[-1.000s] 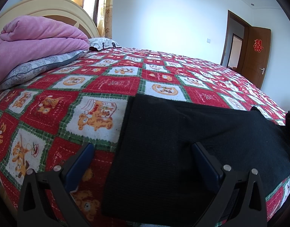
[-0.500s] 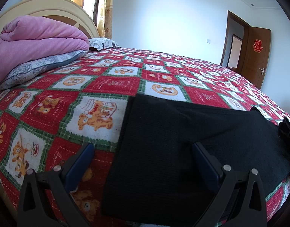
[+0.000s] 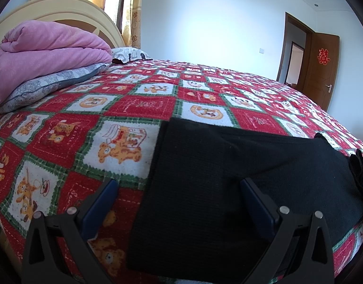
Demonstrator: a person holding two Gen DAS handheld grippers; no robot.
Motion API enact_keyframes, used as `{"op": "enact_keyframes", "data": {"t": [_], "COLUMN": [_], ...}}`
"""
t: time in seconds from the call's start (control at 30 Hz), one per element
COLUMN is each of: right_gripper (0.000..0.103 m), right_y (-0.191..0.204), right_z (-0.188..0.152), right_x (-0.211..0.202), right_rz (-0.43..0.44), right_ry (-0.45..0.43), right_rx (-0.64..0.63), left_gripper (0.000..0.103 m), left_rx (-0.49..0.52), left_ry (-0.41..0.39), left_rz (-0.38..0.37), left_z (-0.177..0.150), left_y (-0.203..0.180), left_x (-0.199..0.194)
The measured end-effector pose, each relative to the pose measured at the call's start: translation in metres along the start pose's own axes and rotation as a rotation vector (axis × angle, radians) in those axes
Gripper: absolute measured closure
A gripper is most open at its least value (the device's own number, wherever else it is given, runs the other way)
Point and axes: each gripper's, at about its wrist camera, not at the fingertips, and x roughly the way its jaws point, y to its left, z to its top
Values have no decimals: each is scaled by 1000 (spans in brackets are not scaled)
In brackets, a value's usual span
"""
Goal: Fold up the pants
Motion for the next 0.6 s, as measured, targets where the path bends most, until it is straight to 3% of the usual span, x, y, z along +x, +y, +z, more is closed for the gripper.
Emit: {"op": "enact_keyframes", "data": {"t": [0.03,0.17,0.27,0.4,0.6], "right_gripper": [68,66,66,66,63], "right_y": [-3,-27,-49,-65,-59], "right_z": [1,12,23,33,37], "right_x": [-5,-28,-30,-10,23], "right_rz": [28,84,74,29,109], "right_ry": [-3,-74,-106,-87,6], "right_rx": [12,126,240,308,366], "left_gripper": [0,0,0,0,0], "left_rx": [1,0,1,1,0], "left_ry": [-1,-1,-1,-1,-3], "left_rz": [1,-1,0,-1,-1], "left_z": [0,1,0,0,0], "left_y": [0,1,1,1,1], "left_x": [1,0,0,0,0]}}
